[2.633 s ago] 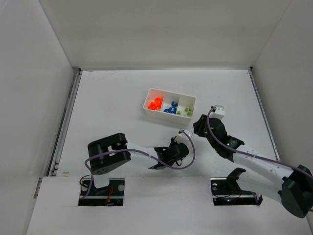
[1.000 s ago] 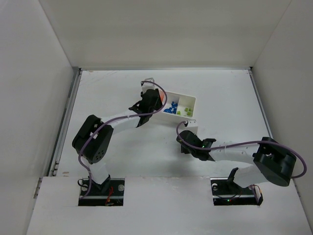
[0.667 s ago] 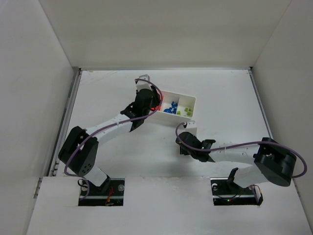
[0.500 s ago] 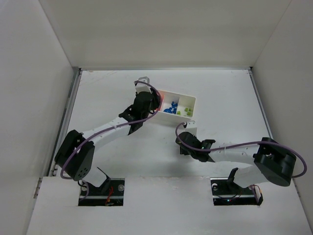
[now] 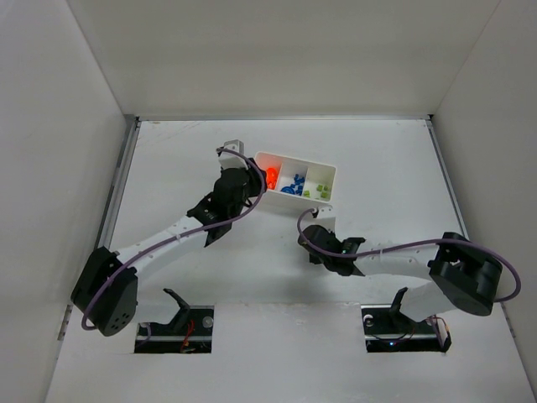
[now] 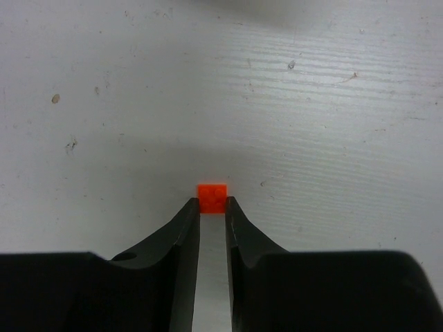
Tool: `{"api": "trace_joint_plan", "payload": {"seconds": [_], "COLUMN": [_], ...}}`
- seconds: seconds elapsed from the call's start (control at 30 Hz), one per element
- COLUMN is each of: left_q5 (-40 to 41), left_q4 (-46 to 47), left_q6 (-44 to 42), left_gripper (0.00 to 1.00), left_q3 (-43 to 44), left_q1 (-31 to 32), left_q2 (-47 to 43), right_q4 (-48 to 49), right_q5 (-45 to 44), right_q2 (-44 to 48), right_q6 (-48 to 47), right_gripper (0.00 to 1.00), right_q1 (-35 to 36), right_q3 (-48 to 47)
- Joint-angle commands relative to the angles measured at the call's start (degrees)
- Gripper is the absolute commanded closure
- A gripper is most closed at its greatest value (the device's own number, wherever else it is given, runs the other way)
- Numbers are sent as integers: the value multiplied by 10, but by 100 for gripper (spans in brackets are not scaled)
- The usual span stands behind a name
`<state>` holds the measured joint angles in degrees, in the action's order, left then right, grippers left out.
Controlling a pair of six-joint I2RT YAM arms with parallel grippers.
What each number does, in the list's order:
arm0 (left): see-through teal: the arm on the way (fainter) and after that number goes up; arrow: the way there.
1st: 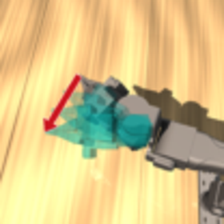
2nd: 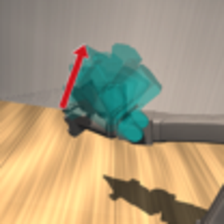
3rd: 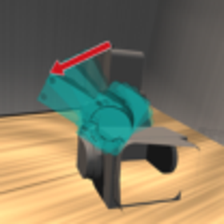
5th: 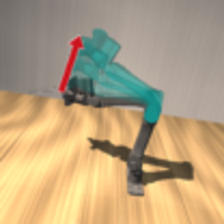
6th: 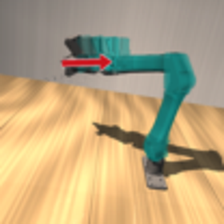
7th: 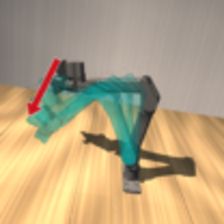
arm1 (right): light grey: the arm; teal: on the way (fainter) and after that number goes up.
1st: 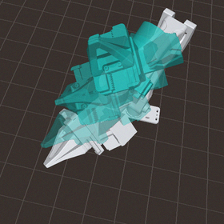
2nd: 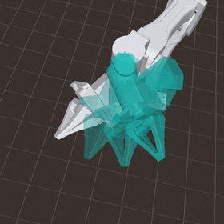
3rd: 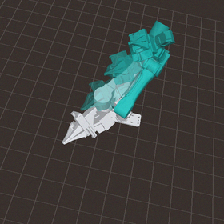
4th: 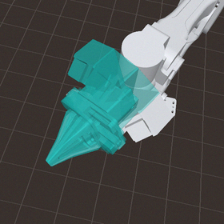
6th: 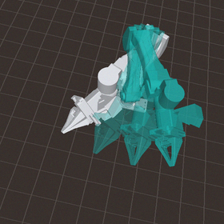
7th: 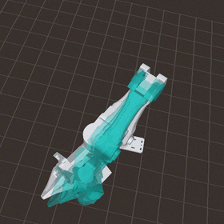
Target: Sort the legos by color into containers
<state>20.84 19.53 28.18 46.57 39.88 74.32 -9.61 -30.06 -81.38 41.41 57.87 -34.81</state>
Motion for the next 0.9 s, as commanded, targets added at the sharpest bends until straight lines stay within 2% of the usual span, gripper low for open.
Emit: {"api": "trace_joint_plan", "payload": {"seconds": [0.0, 0.23, 0.47, 0.63, 0.87], "left_q5": [6, 15, 27, 43, 47], "left_q4": [7, -2, -5, -21, -24], "left_q6": [1, 5, 28, 47, 63], "left_gripper": [63, 63, 62, 60, 60], "left_q3": [-18, -62, -118, -161, -215], "left_q1": [5, -5, -20, -28, -46], "left_q2": [-30, -74, -123, -162, -209], "right_q4": [-22, -18, 27, 47, 121], "right_q5": [-16, -22, 22, 40, 41], "right_q2": [7, 90, 109, 58, -72], "right_q6": [10, 6, -50, -99, -101], "right_gripper": [78, 78, 78, 75, 58], "right_q1": [14, 30, 8, -30, -64], "right_q3": [-6, -12, -61, -126, -150]}}
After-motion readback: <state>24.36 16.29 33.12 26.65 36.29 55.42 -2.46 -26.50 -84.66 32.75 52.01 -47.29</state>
